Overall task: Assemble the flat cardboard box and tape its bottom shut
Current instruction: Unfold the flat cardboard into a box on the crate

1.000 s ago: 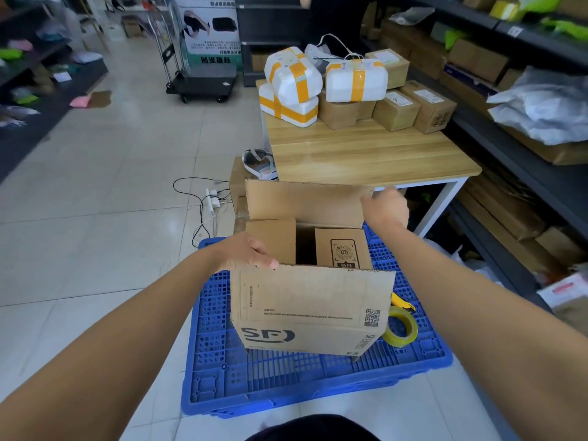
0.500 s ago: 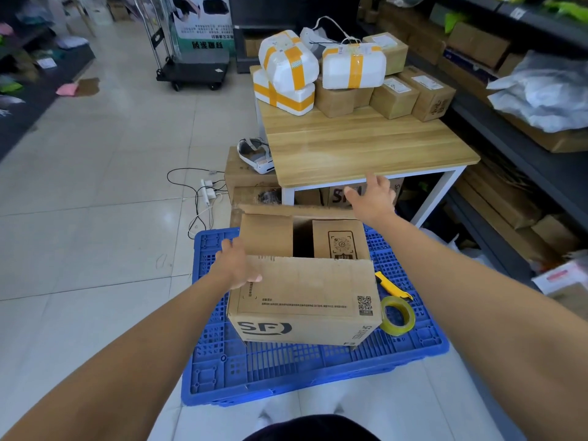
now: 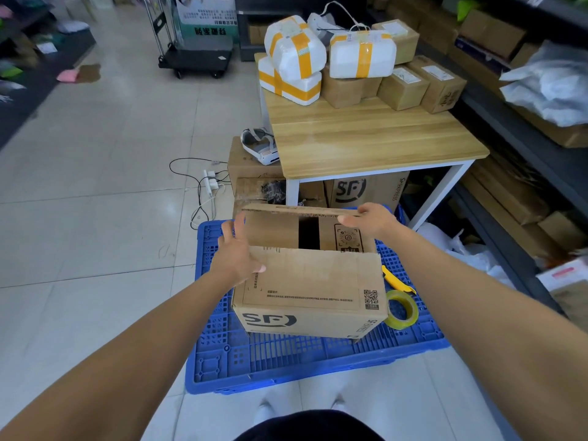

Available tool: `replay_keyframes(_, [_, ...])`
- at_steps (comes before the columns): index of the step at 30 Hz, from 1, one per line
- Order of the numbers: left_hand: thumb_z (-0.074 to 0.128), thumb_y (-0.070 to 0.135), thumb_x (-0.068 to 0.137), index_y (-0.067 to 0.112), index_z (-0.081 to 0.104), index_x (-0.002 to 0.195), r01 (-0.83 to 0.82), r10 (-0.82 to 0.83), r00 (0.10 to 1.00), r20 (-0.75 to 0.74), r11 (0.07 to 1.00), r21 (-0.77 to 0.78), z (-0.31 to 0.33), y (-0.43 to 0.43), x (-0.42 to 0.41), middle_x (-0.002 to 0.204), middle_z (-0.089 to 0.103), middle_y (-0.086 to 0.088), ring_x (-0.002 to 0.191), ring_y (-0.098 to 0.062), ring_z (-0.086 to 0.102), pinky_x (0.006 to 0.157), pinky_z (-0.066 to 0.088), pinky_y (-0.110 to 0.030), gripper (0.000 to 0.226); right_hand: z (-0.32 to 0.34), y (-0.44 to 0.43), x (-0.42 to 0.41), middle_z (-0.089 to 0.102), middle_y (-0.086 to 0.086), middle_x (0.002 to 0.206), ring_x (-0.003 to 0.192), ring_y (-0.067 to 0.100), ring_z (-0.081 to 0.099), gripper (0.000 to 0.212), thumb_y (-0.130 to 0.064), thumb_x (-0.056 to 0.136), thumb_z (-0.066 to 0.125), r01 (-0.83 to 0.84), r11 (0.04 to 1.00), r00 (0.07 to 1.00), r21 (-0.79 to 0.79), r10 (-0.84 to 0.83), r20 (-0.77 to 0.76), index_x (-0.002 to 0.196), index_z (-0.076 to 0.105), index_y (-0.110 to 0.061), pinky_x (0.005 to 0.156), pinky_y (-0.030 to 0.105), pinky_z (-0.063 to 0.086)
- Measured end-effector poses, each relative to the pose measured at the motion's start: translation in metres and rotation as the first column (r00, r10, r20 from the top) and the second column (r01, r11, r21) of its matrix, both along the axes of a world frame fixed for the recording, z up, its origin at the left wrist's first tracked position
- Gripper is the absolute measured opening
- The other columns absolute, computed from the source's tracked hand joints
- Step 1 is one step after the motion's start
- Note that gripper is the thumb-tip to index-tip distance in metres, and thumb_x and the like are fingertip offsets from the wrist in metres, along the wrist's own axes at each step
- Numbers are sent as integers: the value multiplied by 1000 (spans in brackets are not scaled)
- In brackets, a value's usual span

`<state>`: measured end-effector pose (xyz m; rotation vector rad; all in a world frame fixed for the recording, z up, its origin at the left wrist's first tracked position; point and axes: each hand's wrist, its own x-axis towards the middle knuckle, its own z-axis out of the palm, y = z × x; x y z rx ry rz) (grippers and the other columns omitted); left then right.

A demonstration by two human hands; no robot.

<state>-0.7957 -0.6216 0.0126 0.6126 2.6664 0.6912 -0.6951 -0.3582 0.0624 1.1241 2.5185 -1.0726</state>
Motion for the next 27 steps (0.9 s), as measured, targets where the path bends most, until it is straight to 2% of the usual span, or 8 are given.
replay_keyframes(3, [83, 25, 62, 32, 4, 142, 45, -49, 974, -221, 999, -23, 2, 4, 0, 148, 7, -6, 133, -32, 18, 104, 32, -45, 113, -2, 1, 2, 48, 17, 142, 130, 34, 45, 75, -52, 87, 57, 11, 1000, 999, -24, -12, -37, 140, 43, -1, 109, 46, 37])
replay_keyframes(5, [78, 29, 65, 28, 10, 143, 109, -127, 947, -293, 991, -80, 5, 7, -1, 151, 4, -2, 139, -30, 6, 113, 16, -48, 104, -4, 0, 3, 64, 20, 112, 106, 35, 59, 60, -46, 91, 54, 38, 999, 998, -2, -38, -56, 126, 56, 3, 93, 39, 46])
replay_keyframes(7, [73, 33, 72, 24, 26, 143, 187, -227, 936, -269, 968, -168, 5, 11, -4, 154, 8, -3, 142, -30, 1, 115, 5, -49, 86, -7, -3, 4, 60, 9, 84, 89, 28, 55, 41, -38, 93, 53, -22, 997, 998, 72, 18, 62, 114, 60, -3, 82, 35, 36])
replay_keyframes(11, [66, 33, 80, 24, 50, 132, 275, -304, 944, -127, 940, -203, 1, 13, -6, 142, 39, -3, 135, -26, 22, 114, 9, -44, 54, -21, -9, 10, 51, 15, 127, 116, 35, 48, 44, -31, 90, 58, -158, 975, 952, 157, 108, 286, 128, 52, -9, 98, 40, 41])
replay_keyframes(14, [66, 28, 82, 24, 54, 130, 304, -318, 947, -51, 935, -183, -4, 15, -8, 138, 45, -2, 132, -24, 29, 112, 14, -41, 50, -35, -9, 15, 44, 15, 134, 121, 35, 44, 51, -25, 83, 66, -147, 976, 962, 159, 104, 253, 130, 50, -10, 96, 38, 42])
replay_keyframes(21, [64, 9, 84, 15, 61, 122, 415, -415, 909, 31, 909, -23, -7, 42, 1, 133, 50, -3, 127, -22, 39, 107, 26, -33, 39, -55, -11, 18, 17, 6, 154, 136, 33, 30, 73, -23, 82, 70, -51, 993, 990, 104, 37, 138, 146, 35, -19, 108, 40, 34])
replay_keyframes(25, [67, 11, 83, 13, 63, 108, 428, -427, 904, 35, 901, -66, -4, 65, 1, 124, 51, -3, 118, -23, 43, 102, 35, -32, 25, -55, -1, 23, 27, 9, 152, 135, 30, 36, 64, -19, 86, 66, -26, 998, 999, 65, 24, 39, 144, 40, -15, 109, 38, 36])
replay_keyframes(27, [67, 12, 83, 14, 63, 102, 441, -440, 897, 32, 896, -50, -1, 77, 2, 119, 52, -4, 114, -23, 46, 97, 38, -32, 20, -52, 8, 30, 42, 9, 146, 129, 28, 45, 54, -19, 90, 61, 120, 993, 988, -7, -120, -94, 141, 44, -14, 98, 33, 44])
